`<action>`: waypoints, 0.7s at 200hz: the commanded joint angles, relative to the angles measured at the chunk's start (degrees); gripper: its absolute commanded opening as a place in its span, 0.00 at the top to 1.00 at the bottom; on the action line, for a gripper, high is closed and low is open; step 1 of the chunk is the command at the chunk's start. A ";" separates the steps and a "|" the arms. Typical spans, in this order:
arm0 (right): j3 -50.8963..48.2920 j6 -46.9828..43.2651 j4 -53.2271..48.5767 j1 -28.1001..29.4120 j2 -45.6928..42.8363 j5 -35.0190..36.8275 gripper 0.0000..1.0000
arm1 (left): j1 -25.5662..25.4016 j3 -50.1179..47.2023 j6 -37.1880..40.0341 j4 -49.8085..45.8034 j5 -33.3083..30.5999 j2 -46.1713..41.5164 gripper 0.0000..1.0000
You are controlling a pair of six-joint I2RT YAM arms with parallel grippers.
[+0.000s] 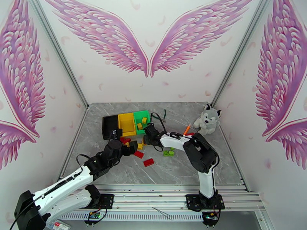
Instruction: Sort the legos into containers by color
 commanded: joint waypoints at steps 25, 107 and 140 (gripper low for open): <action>-4.03 -0.20 -0.16 0.06 -2.40 -2.28 0.52 | -3.63 -4.38 -4.75 4.08 -9.35 2.83 0.01; -1.20 -1.36 -0.09 -1.18 -1.56 -6.92 0.53 | -3.56 -2.70 -0.35 10.24 -17.88 9.14 0.01; 0.43 -1.71 -1.88 -1.26 -3.20 -6.09 0.46 | -1.90 -0.06 5.30 17.75 -18.64 16.13 0.01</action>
